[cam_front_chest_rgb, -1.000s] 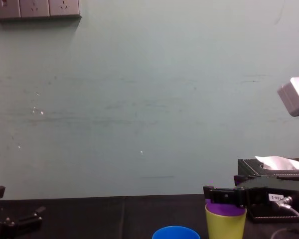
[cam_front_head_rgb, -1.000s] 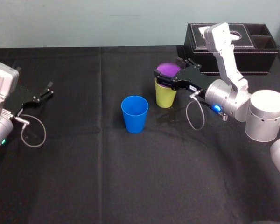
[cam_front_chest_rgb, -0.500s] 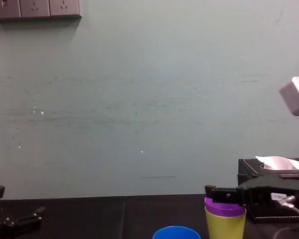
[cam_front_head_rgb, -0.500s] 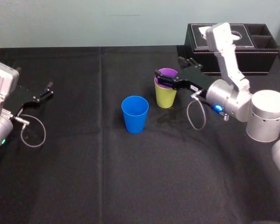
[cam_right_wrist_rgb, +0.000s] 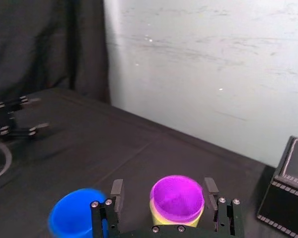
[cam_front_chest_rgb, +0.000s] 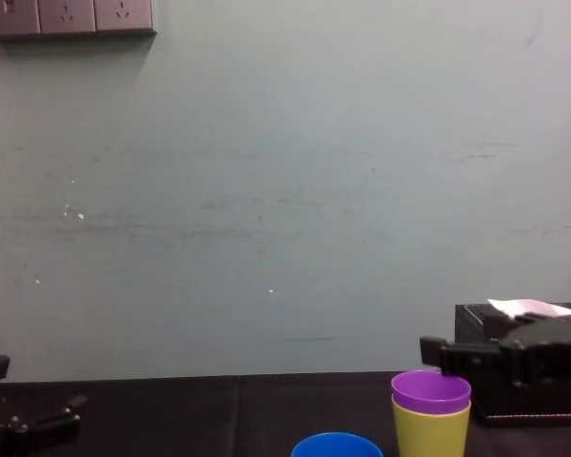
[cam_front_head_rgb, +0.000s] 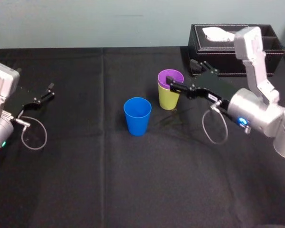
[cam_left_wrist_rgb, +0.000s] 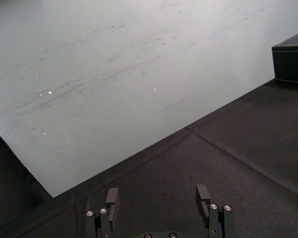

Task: Stack the three plastic cups sequentially using one hand.

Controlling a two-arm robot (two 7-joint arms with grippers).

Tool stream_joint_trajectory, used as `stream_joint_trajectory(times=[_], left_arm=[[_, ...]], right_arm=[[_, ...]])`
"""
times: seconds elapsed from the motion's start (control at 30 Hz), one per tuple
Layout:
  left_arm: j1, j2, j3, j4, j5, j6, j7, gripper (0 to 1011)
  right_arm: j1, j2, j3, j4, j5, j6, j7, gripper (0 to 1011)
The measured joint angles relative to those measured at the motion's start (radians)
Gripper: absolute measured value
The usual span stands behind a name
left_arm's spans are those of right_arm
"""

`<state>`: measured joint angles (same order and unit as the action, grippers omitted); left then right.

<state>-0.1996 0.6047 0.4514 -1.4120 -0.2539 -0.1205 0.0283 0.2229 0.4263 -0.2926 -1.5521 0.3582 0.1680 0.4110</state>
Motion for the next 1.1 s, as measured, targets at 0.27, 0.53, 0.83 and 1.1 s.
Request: stream_joint_trajectory(times=[0.27,0.53,0.83,1.1], left_arm=[[0.000,0.000,0.000,0.000,0.000,0.000,0.000,1010],[0.000,0.000,0.000,0.000,0.000,0.000,0.000,1010],[0.000,0.000,0.000,0.000,0.000,0.000,0.000,1010],[0.000,0.000,0.000,0.000,0.000,0.000,0.000,1010]], right_arm=[[-0.131,0.087,0.007,-0.109,0.057,0.016,0.038,1003],[-0.193,0.130,-0.019,-0.102,0.081,-0.016,0.070,1003],[-0.153,0.132,-0.102,-0.028,0.061,-0.059,0.119,1003],[-0.115,0.102,-0.147,0.024,0.017,-0.108,0.112,1003]])
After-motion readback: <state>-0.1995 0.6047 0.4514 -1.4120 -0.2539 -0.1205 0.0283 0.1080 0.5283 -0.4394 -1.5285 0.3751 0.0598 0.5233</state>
